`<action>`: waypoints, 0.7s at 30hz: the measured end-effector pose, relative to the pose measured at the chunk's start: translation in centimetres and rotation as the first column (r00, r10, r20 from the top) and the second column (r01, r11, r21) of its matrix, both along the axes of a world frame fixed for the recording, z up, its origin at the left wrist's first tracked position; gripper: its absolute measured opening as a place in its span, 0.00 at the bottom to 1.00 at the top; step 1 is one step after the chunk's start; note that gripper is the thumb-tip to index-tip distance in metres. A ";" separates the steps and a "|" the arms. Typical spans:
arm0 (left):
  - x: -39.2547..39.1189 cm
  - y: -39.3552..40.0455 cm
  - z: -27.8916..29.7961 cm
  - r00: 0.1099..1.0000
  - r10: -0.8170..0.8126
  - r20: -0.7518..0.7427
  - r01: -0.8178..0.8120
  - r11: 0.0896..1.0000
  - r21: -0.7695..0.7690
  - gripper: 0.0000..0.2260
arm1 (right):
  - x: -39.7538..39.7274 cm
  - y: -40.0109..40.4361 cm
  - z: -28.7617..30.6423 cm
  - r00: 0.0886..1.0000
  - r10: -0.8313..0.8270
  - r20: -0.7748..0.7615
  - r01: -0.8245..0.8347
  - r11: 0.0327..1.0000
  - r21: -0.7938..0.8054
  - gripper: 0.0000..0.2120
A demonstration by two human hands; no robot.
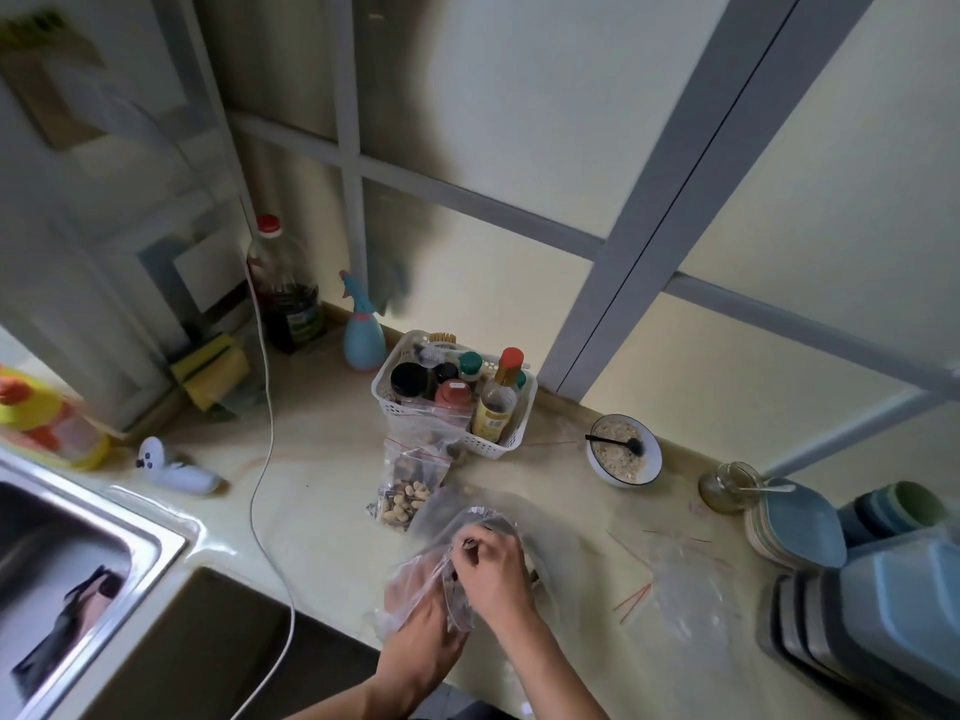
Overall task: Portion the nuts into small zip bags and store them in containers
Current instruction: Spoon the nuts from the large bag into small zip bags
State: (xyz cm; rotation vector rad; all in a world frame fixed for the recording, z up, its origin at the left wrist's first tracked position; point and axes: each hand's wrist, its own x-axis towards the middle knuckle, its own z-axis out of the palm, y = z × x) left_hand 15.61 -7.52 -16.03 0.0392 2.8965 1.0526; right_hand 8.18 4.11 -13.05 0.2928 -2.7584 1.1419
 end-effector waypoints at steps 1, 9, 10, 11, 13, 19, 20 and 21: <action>0.1 0.0 -0.3 1.000 -0.007 0.014 0.008 1.000 -0.013 0.29 | 0.1 0.3 -0.2 1.000 -0.005 -0.002 0.005 1.000 -0.013 0.06; 0.4 0.1 -0.3 0.998 0.032 0.061 -0.023 0.989 -0.146 0.17 | 2.0 1.3 -1.6 0.771 -0.310 0.556 0.534 0.790 -0.301 0.15; 0.5 0.1 -0.3 0.997 0.046 0.066 -0.037 0.991 -0.131 0.17 | 2.3 1.2 -1.8 0.703 -0.296 0.647 0.648 0.641 -0.411 0.13; 0.5 0.0 0.0 0.996 0.063 0.070 -0.055 0.993 -0.107 0.17 | 2.5 1.0 -1.9 0.646 -0.253 0.720 0.730 0.479 -0.487 0.11; 0.6 -0.1 -0.1 0.995 0.078 0.061 -0.073 0.993 -0.090 0.17 | 3.0 0.8 -1.7 0.613 -0.174 0.771 0.782 0.275 -0.560 0.08; 1.0 -0.5 -1.4 0.996 0.040 0.083 -0.029 0.992 -0.125 0.20 | 4.2 0.7 -1.5 0.657 -0.118 0.744 0.748 0.227 -0.624 0.09; 1.0 -0.6 -1.3 0.996 0.043 0.072 -0.034 0.991 -0.128 0.20 | 4.2 0.5 -1.8 0.689 -0.230 0.687 0.717 0.355 -0.600 0.09; 1.0 -0.6 -0.9 0.996 0.050 0.070 -0.041 0.991 -0.124 0.20 | 4.1 0.4 -2.1 0.734 -0.336 0.591 0.671 0.493 -0.553 0.09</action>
